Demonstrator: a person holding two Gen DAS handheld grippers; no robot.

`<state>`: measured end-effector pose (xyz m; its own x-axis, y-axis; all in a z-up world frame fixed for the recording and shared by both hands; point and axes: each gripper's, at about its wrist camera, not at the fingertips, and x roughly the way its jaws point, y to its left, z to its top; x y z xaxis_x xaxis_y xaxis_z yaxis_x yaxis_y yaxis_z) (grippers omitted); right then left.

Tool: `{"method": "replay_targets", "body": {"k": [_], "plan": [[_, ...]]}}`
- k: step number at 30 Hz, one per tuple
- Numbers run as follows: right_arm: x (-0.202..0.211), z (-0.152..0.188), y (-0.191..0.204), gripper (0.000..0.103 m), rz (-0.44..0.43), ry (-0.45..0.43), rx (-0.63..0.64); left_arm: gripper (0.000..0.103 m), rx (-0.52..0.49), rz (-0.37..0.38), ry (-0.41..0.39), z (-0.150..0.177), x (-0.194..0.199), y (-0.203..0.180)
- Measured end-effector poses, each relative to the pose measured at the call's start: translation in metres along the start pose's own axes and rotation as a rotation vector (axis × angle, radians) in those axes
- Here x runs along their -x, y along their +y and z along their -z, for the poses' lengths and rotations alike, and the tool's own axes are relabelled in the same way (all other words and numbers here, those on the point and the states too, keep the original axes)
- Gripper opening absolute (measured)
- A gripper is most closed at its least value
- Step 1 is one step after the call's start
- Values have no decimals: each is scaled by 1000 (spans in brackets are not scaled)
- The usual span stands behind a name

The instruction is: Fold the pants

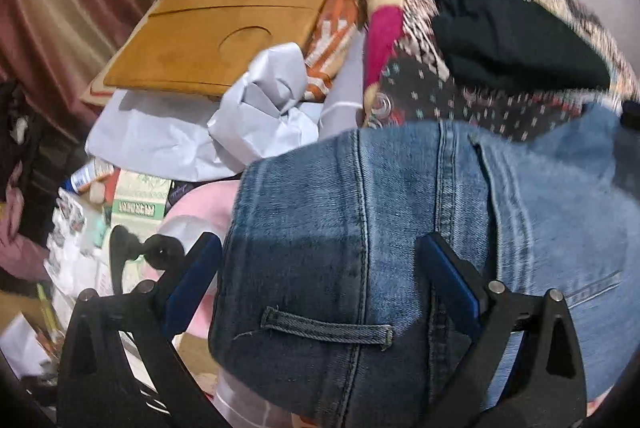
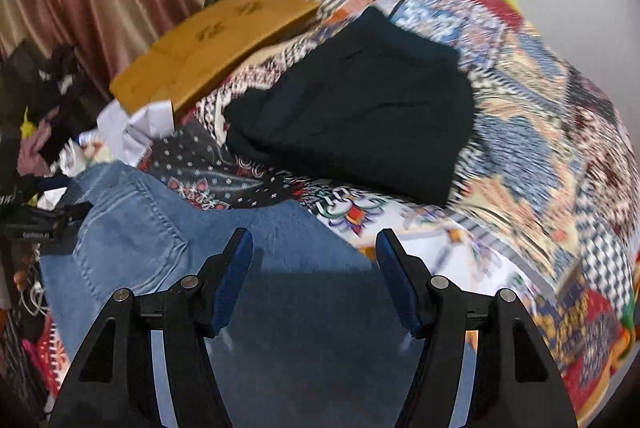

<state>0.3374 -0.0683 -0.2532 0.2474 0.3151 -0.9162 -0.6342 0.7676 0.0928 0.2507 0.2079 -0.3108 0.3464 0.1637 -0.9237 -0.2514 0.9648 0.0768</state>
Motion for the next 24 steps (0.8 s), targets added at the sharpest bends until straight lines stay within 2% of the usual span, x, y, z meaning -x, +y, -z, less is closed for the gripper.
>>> {"method": "replay_targets", "body": {"k": [1, 5, 9, 10, 11, 14, 18, 22, 24], "plan": [[-11, -3, 0, 60, -9, 32, 5, 101, -20, -13, -5, 3, -1, -4], [-29, -9, 5, 42, -62, 106, -1, 101, -61, -52, -49, 12, -1, -10], [-26, -10, 19, 30, -68, 119, 79, 101, -10, -15, -42, 17, -4, 0], [-25, -9, 22, 28, -61, 118, 105, 101, 4, -4, -37, 18, -4, 2], [-22, -6, 27, 21, -33, 104, 145, 101, 19, 8, -30, 18, -5, 5], [-15, 2, 36, 5, 95, 38, 250, 101, 42, 25, -13, 21, -6, 9], [-1, 6, 49, 5, 174, -58, 331, 101, 33, 11, -4, 20, 3, 12], [19, -1, 42, 4, 161, -126, 297, 101, 48, -26, -49, 5, 17, 21], [27, -5, 39, 4, 174, -154, 302, 101, 71, -4, -50, -6, 21, 22]]}}
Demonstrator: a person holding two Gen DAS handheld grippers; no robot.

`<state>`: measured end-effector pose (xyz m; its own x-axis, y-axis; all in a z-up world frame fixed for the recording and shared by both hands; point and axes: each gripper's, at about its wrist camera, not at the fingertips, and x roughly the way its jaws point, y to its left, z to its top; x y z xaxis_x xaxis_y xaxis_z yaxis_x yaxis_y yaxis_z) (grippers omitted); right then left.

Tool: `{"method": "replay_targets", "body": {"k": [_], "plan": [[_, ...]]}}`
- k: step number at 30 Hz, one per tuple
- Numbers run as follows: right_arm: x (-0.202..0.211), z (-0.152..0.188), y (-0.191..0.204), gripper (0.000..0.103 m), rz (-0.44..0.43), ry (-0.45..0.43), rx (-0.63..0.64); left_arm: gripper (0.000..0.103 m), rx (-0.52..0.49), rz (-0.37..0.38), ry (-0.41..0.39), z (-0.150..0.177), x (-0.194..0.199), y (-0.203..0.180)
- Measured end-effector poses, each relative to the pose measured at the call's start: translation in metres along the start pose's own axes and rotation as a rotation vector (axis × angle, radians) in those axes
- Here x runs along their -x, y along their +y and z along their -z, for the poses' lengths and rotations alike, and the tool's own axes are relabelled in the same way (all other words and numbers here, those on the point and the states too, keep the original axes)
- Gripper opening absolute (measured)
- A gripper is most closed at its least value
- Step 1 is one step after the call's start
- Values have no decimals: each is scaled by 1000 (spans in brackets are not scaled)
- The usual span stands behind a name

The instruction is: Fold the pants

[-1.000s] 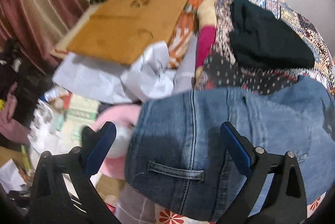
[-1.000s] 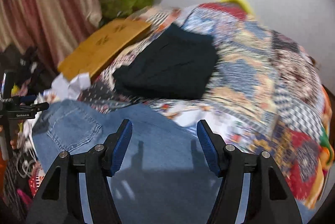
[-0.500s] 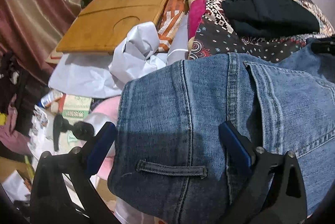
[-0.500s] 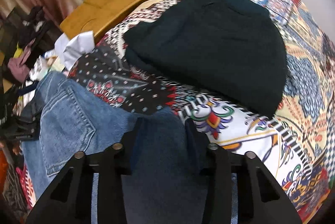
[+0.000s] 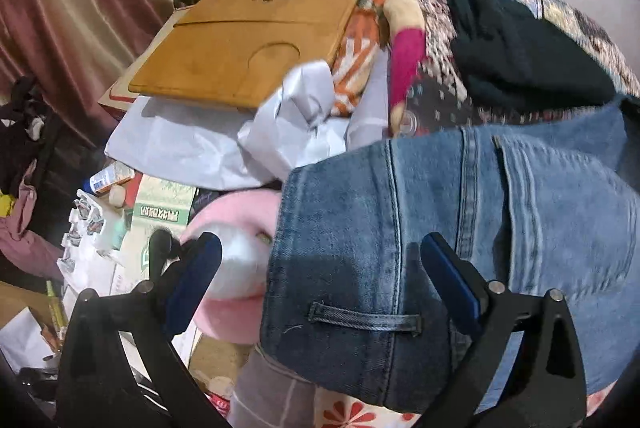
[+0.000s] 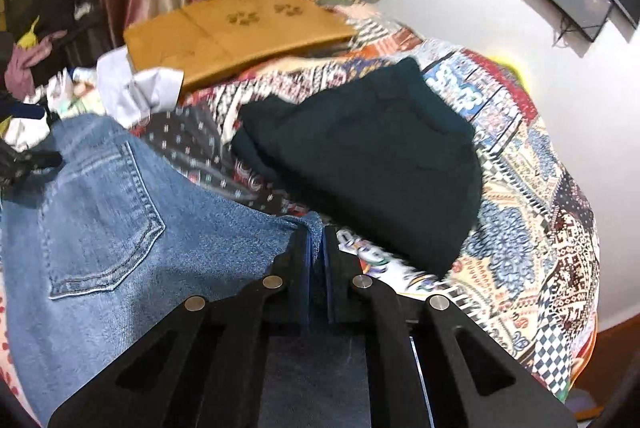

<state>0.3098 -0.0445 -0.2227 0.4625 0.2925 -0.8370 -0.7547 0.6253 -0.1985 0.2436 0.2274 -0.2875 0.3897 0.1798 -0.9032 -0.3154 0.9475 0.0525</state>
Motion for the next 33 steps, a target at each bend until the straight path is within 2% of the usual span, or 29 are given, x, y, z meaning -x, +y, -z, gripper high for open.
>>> {"method": "replay_targets", "body": {"k": [3, 6, 9, 15, 20, 24, 26, 28, 29, 33], "plan": [[8, -6, -6, 4, 32, -37, -3, 101, -23, 42, -11, -7, 1, -13], [11, -11, -23, 4, 58, -56, -33, 101, -131, -22, -16, -7, -18, -41], [-11, -13, -34, 4, 57, 2, -51, 101, -140, -40, 16, -9, -41, -50], [-50, 3, -39, 4, 70, 92, -90, 102, -94, -28, 15, 4, -43, -25], [-44, 13, -55, 4, 67, 133, -176, 102, -77, -12, 31, 13, -38, -15], [-5, 16, -52, 20, 115, 109, -160, 102, -120, -64, 18, 14, -25, -13], [23, 23, -51, 39, 108, 68, -164, 102, -123, -60, 15, 18, -19, -8], [46, 32, -54, 53, 99, 31, -190, 102, -108, -47, 18, 24, -13, -1], [63, 41, -54, 56, 88, 11, -208, 102, -110, -50, 17, 27, -8, 0], [94, 66, -56, 58, 73, -6, -274, 102, -119, -77, -18, 32, 13, -4]]}}
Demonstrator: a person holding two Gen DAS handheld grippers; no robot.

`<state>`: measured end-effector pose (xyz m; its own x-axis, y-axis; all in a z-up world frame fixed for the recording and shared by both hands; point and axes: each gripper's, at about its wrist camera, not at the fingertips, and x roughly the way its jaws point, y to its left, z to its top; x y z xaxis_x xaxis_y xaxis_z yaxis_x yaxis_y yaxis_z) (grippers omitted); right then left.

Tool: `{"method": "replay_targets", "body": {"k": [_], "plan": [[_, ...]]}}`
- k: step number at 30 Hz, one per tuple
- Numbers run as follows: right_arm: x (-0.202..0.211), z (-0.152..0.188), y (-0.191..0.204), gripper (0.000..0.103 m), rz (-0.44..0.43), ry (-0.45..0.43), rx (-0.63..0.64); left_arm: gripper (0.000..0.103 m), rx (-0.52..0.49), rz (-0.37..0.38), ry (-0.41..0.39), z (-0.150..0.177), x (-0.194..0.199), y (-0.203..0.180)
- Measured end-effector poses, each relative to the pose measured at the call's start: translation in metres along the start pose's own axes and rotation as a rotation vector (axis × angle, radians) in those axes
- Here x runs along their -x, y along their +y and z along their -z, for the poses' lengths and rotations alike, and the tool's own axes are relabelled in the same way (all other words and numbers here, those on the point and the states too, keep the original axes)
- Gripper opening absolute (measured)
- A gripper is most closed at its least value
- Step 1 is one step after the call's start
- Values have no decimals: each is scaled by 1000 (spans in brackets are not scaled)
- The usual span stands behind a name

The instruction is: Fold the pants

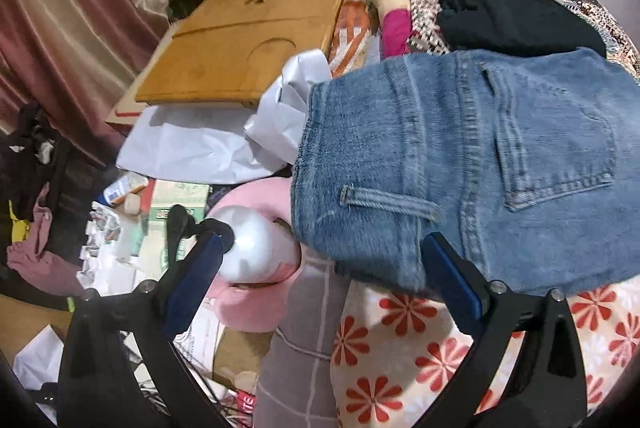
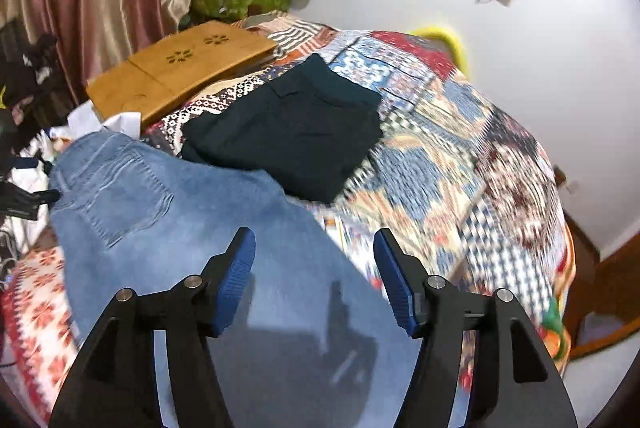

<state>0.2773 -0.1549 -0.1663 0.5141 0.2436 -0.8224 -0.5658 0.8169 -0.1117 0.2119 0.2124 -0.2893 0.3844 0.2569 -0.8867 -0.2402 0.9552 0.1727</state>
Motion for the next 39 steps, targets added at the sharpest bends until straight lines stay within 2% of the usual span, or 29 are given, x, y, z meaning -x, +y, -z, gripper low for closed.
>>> {"method": "replay_targets", "body": {"k": [3, 7, 9, 12, 14, 15, 16, 19, 22, 25, 29, 32, 34, 39], "plan": [[23, 24, -9, 58, -12, -11, -53, 102, 2, 9, -48, -8, 23, -7], [39, 55, -19, 62, -32, -18, -150, 102, -8, 102, -111, -20, 48, -34], [37, 75, -21, 63, -55, -5, -220, 102, -42, 118, -117, -23, 47, -55], [20, 99, -22, 63, -89, 58, -319, 102, -104, 108, -69, -18, 23, -87], [4, 118, -21, 63, -116, 113, -399, 102, -129, 83, 13, -11, 0, -100], [4, 125, -21, 63, -127, 113, -425, 102, -139, 85, 42, -4, -10, -102], [7, 133, -21, 63, -130, 74, -462, 102, -144, 96, 45, 3, -14, -102], [23, 147, -23, 63, -131, 31, -518, 102, -168, 87, 13, 14, -6, -97], [37, 159, -34, 63, -118, 0, -589, 102, -190, 101, 28, 16, 0, -90], [58, 179, -64, 64, -58, -43, -687, 102, -156, 96, 69, 6, 7, -85], [84, 219, -109, 64, 39, -63, -834, 102, -116, 139, 38, -17, 29, -96], [101, 256, -142, 64, 102, -69, -947, 102, -128, 192, -7, -35, 51, -123], [113, 280, -161, 64, 182, -57, -999, 102, -157, 223, -38, -44, 64, -149], [127, 325, -189, 64, 281, -27, -1077, 102, -262, 294, -84, -59, 86, -230]]}}
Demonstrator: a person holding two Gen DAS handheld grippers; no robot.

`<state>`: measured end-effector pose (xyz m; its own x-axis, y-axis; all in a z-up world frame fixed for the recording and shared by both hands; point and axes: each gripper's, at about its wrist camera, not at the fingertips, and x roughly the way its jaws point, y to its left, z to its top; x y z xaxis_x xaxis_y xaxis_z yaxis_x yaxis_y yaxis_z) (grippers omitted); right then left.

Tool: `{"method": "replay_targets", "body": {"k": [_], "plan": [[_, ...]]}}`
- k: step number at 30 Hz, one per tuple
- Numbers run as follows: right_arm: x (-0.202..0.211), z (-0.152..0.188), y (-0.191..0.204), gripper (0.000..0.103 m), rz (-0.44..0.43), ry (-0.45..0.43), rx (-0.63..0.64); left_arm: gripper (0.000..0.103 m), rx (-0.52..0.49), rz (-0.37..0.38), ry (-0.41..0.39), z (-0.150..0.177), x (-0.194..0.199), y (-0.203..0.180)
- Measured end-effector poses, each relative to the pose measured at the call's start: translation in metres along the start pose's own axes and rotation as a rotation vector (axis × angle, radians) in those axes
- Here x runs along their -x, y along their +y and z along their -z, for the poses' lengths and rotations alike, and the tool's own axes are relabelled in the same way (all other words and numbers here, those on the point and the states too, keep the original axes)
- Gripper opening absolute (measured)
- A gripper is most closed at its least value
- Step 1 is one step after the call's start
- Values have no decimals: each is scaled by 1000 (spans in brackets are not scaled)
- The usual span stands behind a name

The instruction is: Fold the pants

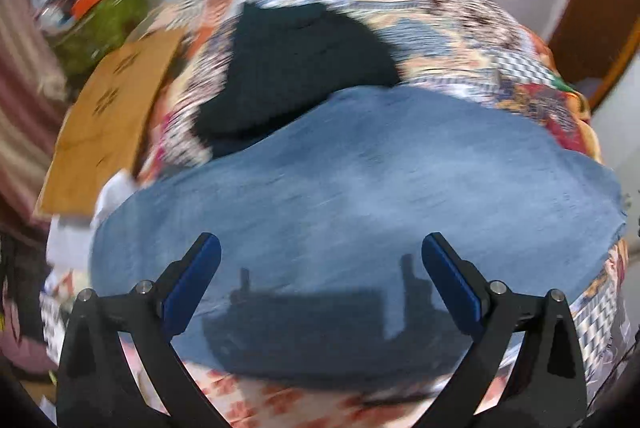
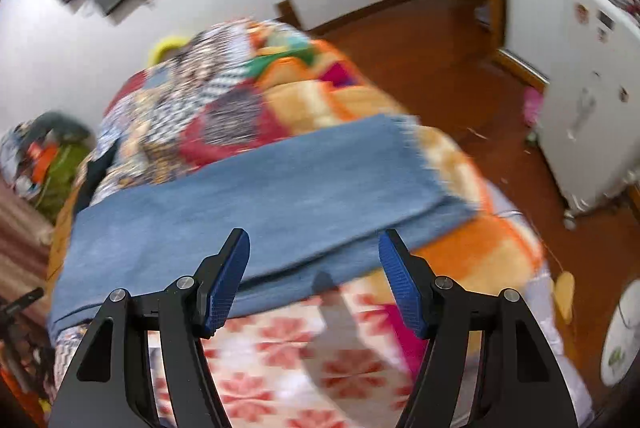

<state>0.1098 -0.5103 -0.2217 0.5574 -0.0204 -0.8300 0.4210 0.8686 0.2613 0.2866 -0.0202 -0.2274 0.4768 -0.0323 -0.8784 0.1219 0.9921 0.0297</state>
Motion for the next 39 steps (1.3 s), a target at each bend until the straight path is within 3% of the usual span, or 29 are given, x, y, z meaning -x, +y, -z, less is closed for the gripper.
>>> {"method": "replay_targets", "body": {"k": [3, 7, 10, 13, 15, 17, 22, 25, 29, 31, 35, 39], "plan": [[-13, -7, -18, 64, 63, 10, -3, 102, -68, 28, 10, -13, -11, -38], [-35, -14, -30, 64, 94, 40, -7, 102, -185, 102, 99, -8, -36, -84], [-53, -17, -35, 65, 53, 70, -21, 103, -227, 26, 25, -1, -35, -97], [-56, -14, -39, 63, 46, 71, -52, 103, -182, 50, 34, 0, -37, -90], [-53, -14, -37, 57, 53, 50, -54, 103, -128, 93, 61, 0, -42, -82], [-49, -15, -35, 41, 75, 28, -42, 103, -101, 120, 73, 1, -43, -78], [-50, -16, -33, 11, 121, -22, 18, 103, -107, 98, 41, 6, -41, -83], [-50, -19, -33, 8, 124, -44, 30, 103, -95, 97, 48, 5, -41, -82], [-24, -27, -21, 7, 132, -142, 68, 103, -103, 78, 81, -2, -37, -83], [-11, -35, -18, 6, 145, -172, 83, 103, -87, 105, 67, -12, -28, -83], [-26, -34, -27, 6, 125, -113, 53, 103, -88, 121, 39, -35, -18, -90], [-56, -14, -31, 7, 148, 3, 91, 103, -152, 57, 71, -38, -38, -106]]}}
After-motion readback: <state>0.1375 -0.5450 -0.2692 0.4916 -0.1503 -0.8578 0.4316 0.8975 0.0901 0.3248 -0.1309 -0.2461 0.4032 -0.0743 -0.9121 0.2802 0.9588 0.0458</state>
